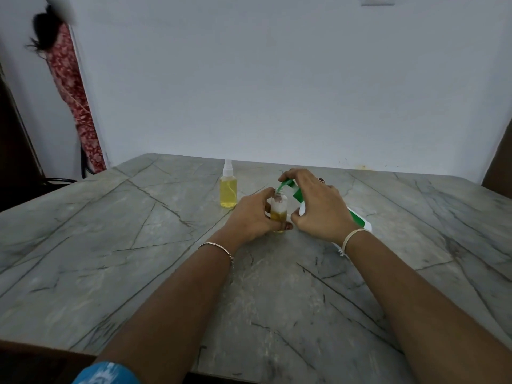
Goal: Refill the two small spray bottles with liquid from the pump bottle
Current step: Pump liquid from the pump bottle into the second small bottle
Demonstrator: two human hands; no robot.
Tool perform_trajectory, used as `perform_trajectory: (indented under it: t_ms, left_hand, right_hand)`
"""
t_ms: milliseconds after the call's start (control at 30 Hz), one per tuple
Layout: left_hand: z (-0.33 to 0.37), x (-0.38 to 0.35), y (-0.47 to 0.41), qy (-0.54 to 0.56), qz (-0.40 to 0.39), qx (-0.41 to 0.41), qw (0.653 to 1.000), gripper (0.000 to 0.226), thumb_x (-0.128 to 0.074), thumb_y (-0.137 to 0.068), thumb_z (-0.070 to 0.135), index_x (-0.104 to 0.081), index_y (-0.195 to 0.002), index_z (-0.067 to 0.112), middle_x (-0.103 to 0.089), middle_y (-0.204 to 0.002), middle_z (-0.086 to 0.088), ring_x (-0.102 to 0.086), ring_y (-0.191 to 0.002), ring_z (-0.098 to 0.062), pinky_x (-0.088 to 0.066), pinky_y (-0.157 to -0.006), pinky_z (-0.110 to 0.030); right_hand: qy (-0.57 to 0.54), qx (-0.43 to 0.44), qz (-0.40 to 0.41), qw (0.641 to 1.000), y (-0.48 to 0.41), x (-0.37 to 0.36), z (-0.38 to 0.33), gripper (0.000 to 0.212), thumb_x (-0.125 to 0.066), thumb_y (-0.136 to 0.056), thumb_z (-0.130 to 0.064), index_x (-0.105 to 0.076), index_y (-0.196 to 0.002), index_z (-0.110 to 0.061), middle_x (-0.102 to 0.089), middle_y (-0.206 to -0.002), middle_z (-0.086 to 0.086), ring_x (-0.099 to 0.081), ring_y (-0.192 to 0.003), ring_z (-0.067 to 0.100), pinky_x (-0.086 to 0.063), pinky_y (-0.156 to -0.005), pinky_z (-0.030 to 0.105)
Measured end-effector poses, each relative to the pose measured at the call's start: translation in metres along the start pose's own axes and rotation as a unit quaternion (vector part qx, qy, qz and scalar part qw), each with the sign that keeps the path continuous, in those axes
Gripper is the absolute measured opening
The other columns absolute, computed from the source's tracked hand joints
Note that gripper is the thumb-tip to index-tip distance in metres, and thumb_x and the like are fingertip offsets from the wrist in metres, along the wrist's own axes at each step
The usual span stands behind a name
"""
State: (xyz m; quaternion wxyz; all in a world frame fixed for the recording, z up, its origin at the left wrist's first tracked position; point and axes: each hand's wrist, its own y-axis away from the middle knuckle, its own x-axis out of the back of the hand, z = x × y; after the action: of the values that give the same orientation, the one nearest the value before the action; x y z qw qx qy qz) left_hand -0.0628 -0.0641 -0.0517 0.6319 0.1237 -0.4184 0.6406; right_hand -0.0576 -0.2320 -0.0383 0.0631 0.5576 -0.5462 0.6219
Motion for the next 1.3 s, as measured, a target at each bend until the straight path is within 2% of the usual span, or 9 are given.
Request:
perform_trajectory:
  t_ms: [100, 267, 433, 600, 833, 1000, 1100, 1300]
  left_hand:
    - [-0.0031, -0.0009, -0.0016, 0.002, -0.001, -0.002, 1.0, 0.07, -0.087, -0.063, 0.037, -0.054, -0.123, 0.019, -0.068, -0.106, 0.0, -0.066, -0.088, -0.017, -0.054, -0.08, -0.031]
    - [-0.0015, -0.001, -0.0005, -0.007, -0.008, -0.005, 1.0, 0.075, -0.087, -0.063, 0.039, -0.053, -0.127, 0.021, -0.067, -0.106, 0.003, -0.065, -0.087, -0.014, -0.054, -0.08, -0.028]
    - [-0.0022, -0.0016, -0.0012, 0.002, 0.001, -0.005, 1.0, 0.066, -0.088, -0.062, 0.036, -0.055, -0.117, 0.02, -0.068, -0.102, 0.001, -0.064, -0.081, -0.013, -0.05, -0.074, -0.025]
    - [-0.001, -0.0008, -0.0001, 0.002, 0.0, 0.0, 1.0, 0.075, -0.088, -0.064, 0.035, -0.052, -0.127, 0.017, -0.062, -0.101, 0.003, -0.066, -0.088, -0.019, -0.054, -0.085, -0.034]
    - [-0.0003, -0.0006, -0.0008, -0.017, -0.013, -0.001, 1.0, 0.078, -0.087, -0.063, 0.04, -0.051, -0.129, 0.02, -0.066, -0.111, 0.0, -0.066, -0.089, -0.017, -0.055, -0.085, -0.036]
    - [-0.0008, -0.0007, -0.0002, -0.003, -0.009, 0.011, 1.0, 0.081, -0.087, -0.062, 0.04, -0.05, -0.131, 0.019, -0.065, -0.11, 0.001, -0.067, -0.092, -0.02, -0.054, -0.088, -0.038]
    - [0.0004, -0.0005, 0.0003, -0.006, -0.012, 0.015, 1.0, 0.084, -0.087, -0.063, 0.04, -0.048, -0.134, 0.02, -0.063, -0.111, 0.005, -0.066, -0.094, -0.02, -0.053, -0.09, -0.037]
    - [0.0015, 0.0005, 0.0008, -0.021, -0.009, 0.014, 1.0, 0.082, -0.087, -0.063, 0.041, -0.049, -0.133, 0.019, -0.066, -0.115, 0.001, -0.064, -0.092, -0.016, -0.052, -0.084, -0.03]
  right_hand:
    - [0.003, -0.002, -0.003, 1.0, -0.0007, -0.0002, -0.0011, 0.063, -0.07, -0.068, -0.019, -0.042, -0.123, -0.03, -0.05, -0.122, -0.009, -0.046, -0.093, 0.007, -0.045, -0.089, 0.041]
    - [0.007, -0.005, 0.008, 1.0, -0.0028, 0.0017, -0.0038, 0.054, -0.07, -0.069, -0.017, -0.045, -0.117, -0.024, -0.047, -0.111, -0.01, -0.047, -0.092, 0.009, -0.045, -0.09, 0.042]
    - [0.009, -0.004, 0.006, 1.0, 0.0003, 0.0009, -0.0043, 0.058, -0.07, -0.068, -0.018, -0.045, -0.12, -0.027, -0.051, -0.118, -0.008, -0.051, -0.095, 0.011, -0.045, -0.09, 0.041]
    - [0.009, -0.004, 0.0, 1.0, 0.0021, 0.0022, -0.0045, 0.063, -0.07, -0.068, -0.018, -0.044, -0.124, -0.028, -0.051, -0.124, -0.009, -0.056, -0.1, 0.015, -0.045, -0.092, 0.042]
    - [0.012, -0.008, 0.007, 1.0, -0.0027, 0.0017, -0.0063, 0.055, -0.071, -0.067, -0.015, -0.046, -0.116, -0.025, -0.052, -0.114, -0.007, -0.054, -0.098, 0.015, -0.045, -0.092, 0.043]
    - [0.017, -0.002, 0.006, 1.0, 0.0016, 0.001, -0.0035, 0.062, -0.071, -0.067, -0.017, -0.046, -0.123, -0.026, -0.052, -0.123, -0.006, -0.057, -0.104, 0.018, -0.046, -0.091, 0.043]
    - [0.013, -0.001, 0.008, 1.0, 0.002, 0.0018, -0.0035, 0.063, -0.07, -0.067, -0.016, -0.046, -0.123, -0.027, -0.052, -0.125, -0.007, -0.057, -0.105, 0.018, -0.046, -0.09, 0.043]
    - [0.022, -0.01, 0.004, 1.0, -0.0022, 0.0011, -0.0054, 0.056, -0.071, -0.067, -0.015, -0.046, -0.117, -0.024, -0.054, -0.118, -0.004, -0.057, -0.103, 0.019, -0.046, -0.094, 0.044]
